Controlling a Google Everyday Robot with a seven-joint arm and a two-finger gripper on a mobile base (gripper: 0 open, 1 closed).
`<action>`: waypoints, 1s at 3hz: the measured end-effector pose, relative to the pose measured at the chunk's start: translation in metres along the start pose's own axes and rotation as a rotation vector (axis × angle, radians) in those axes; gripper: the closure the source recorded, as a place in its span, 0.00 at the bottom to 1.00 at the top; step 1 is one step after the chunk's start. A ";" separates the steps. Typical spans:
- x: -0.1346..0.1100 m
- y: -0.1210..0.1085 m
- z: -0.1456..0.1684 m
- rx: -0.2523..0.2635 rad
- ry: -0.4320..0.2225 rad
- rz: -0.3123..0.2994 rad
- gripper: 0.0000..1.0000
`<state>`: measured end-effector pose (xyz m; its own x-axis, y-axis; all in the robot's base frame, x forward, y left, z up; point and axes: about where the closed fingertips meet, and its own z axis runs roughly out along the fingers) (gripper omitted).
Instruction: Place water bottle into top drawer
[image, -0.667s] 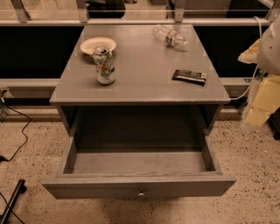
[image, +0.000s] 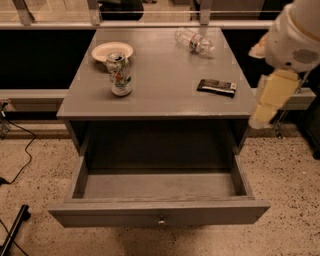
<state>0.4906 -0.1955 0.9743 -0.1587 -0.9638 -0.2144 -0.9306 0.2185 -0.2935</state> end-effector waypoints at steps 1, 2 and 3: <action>-0.042 -0.094 0.048 0.047 -0.048 -0.049 0.00; -0.070 -0.162 0.080 0.098 -0.145 -0.010 0.00; -0.070 -0.162 0.080 0.098 -0.145 -0.009 0.00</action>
Offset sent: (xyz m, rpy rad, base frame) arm 0.2631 0.0614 -0.0149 0.2093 -0.1814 0.0102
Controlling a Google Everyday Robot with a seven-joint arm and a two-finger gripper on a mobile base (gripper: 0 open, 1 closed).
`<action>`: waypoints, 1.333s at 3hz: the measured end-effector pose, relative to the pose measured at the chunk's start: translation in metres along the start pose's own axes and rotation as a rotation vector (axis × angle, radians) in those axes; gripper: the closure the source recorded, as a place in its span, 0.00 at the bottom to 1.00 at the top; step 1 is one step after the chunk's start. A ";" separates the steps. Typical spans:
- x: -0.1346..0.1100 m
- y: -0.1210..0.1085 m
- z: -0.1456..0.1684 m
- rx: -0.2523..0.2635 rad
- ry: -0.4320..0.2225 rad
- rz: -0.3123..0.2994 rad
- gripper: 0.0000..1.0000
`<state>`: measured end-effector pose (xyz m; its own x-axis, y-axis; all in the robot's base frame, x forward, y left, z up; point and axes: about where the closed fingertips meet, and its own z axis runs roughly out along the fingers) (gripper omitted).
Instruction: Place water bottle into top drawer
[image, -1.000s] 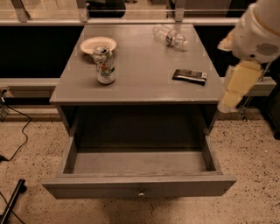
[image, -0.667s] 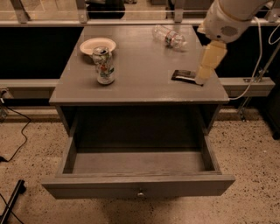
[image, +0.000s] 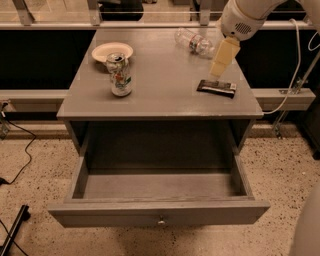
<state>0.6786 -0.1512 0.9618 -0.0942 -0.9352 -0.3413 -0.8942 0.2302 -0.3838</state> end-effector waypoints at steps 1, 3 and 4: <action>0.002 -0.021 0.032 0.044 -0.030 0.107 0.00; 0.015 -0.045 0.052 0.082 -0.044 0.187 0.00; 0.028 -0.097 0.056 0.220 -0.152 0.305 0.00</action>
Offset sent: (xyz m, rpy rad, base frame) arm 0.0230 -0.0003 -0.0153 0.0451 -0.0108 -0.0659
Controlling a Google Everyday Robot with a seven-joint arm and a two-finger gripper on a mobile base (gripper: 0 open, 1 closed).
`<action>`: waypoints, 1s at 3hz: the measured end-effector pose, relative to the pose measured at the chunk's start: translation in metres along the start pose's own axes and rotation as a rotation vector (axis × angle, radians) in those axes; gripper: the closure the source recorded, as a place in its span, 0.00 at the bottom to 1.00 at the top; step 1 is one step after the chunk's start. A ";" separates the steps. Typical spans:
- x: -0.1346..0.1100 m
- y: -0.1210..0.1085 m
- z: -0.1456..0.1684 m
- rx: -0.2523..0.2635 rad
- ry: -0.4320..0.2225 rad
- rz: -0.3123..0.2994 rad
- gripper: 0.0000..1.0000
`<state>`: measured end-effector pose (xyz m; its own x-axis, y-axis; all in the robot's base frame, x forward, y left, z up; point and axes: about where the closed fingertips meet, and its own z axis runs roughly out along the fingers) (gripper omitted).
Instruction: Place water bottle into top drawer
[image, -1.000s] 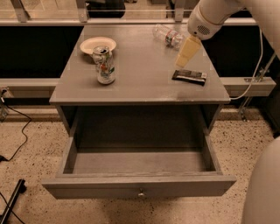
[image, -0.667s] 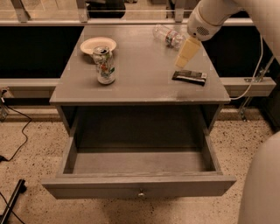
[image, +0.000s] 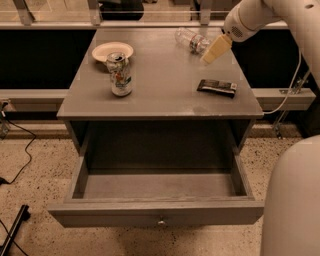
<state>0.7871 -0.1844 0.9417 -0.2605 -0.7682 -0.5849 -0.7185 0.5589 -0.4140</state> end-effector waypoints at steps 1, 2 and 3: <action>-0.007 -0.029 0.005 0.071 -0.095 0.069 0.00; -0.012 -0.048 0.019 0.091 -0.181 0.154 0.00; -0.006 -0.060 0.043 0.082 -0.230 0.256 0.00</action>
Offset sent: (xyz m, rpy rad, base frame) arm 0.0862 -0.0256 0.0254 0.3496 -0.1795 -0.1353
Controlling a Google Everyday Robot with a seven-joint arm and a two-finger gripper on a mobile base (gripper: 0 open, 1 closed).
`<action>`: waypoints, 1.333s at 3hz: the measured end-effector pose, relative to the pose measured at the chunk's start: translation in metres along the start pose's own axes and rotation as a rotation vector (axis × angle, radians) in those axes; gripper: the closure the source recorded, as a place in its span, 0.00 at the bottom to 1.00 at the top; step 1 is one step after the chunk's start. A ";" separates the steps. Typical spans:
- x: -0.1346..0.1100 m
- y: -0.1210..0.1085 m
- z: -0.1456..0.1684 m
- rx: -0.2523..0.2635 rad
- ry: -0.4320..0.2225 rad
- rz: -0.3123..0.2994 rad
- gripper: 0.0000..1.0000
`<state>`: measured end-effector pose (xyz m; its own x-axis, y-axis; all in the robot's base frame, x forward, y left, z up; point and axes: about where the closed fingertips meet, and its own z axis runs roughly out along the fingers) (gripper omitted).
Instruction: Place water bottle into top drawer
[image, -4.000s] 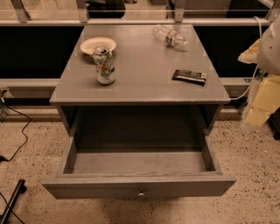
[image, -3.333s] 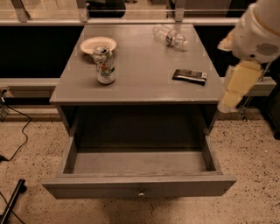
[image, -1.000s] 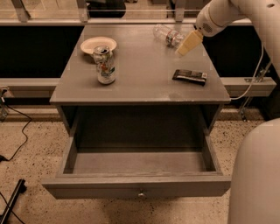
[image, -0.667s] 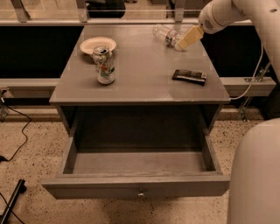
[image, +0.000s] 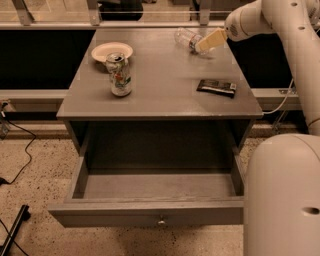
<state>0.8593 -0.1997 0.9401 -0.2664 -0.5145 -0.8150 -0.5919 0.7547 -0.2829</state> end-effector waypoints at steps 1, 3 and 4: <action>0.013 -0.004 0.023 -0.011 -0.003 0.064 0.00; 0.028 -0.001 0.058 -0.045 -0.016 0.123 0.00; 0.029 0.003 0.072 -0.062 -0.042 0.123 0.00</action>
Offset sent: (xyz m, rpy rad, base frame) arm 0.0647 -0.0149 -0.0413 0.1202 0.0809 -0.0569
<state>0.9038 -0.1831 0.8790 -0.3083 -0.4016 -0.8624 -0.6034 0.7834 -0.1491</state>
